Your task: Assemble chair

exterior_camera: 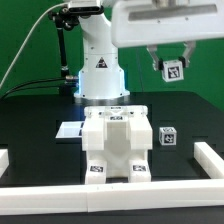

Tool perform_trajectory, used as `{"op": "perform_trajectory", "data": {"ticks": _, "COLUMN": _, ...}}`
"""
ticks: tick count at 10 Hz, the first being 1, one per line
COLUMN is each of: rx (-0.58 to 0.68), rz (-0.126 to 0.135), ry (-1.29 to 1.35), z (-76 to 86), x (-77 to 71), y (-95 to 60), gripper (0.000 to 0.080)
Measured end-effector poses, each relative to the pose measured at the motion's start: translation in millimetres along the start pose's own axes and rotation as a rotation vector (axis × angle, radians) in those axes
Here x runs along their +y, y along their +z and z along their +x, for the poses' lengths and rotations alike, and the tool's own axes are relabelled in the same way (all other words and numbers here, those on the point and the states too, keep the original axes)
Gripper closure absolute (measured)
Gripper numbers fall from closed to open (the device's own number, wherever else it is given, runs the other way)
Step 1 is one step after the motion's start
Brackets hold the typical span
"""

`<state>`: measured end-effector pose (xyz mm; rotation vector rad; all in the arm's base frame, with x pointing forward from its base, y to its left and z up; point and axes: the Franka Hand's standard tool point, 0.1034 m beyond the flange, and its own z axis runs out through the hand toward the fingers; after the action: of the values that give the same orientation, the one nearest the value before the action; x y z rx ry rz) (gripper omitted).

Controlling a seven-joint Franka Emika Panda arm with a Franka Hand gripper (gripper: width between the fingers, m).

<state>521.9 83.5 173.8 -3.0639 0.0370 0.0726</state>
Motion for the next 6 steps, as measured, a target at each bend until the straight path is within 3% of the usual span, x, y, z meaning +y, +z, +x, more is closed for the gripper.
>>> {"op": "perform_trajectory", "data": {"ticks": 1, "rx": 0.013, "rz": 0.005, "ry": -0.013, "z": 5.8, "x": 10.5, "y": -7.9, "gripper": 0.0515}}
{"op": "perform_trajectory", "data": {"ticks": 4, "rx": 0.017, "rz": 0.003, "ry": -0.008, "z": 6.7, "x": 13.2, "y": -8.2, "gripper": 0.0515}}
{"op": "perform_trajectory", "data": {"ticks": 5, "rx": 0.026, "rz": -0.007, "ry": -0.034, "z": 8.5, "x": 16.4, "y": -5.2, "gripper": 0.0515}}
{"op": "perform_trajectory", "data": {"ticks": 6, "rx": 0.043, "rz": -0.045, "ry": -0.098, "z": 13.4, "x": 28.4, "y": 6.7, "gripper": 0.0515}}
